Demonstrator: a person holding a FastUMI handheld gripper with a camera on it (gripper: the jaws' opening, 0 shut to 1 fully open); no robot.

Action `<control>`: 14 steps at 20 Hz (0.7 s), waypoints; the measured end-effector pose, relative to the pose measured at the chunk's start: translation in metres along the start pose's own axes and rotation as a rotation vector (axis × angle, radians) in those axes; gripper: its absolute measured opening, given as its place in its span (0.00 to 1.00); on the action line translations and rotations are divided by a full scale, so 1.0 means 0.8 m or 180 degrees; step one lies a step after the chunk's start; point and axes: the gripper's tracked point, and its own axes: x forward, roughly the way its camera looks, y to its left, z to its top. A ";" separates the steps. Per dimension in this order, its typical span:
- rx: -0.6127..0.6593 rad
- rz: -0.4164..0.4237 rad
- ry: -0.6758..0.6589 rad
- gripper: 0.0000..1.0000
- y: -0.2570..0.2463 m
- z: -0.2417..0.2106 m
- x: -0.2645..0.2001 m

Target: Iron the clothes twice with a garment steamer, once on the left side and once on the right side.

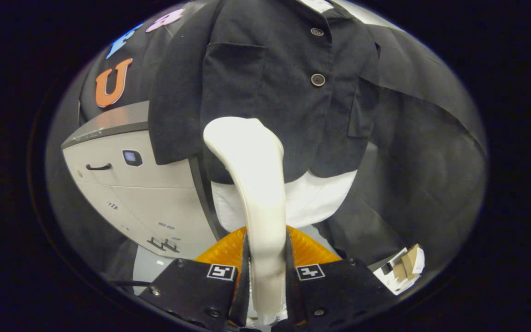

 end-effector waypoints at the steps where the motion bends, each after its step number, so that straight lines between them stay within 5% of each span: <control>1: 0.0014 -0.0004 -0.0013 0.35 -0.004 0.001 -0.004; 6: 0.0328 -0.0021 -0.0212 0.35 -0.056 0.042 -0.051; 14: 0.0917 -0.0180 -0.0853 0.35 -0.189 0.190 -0.144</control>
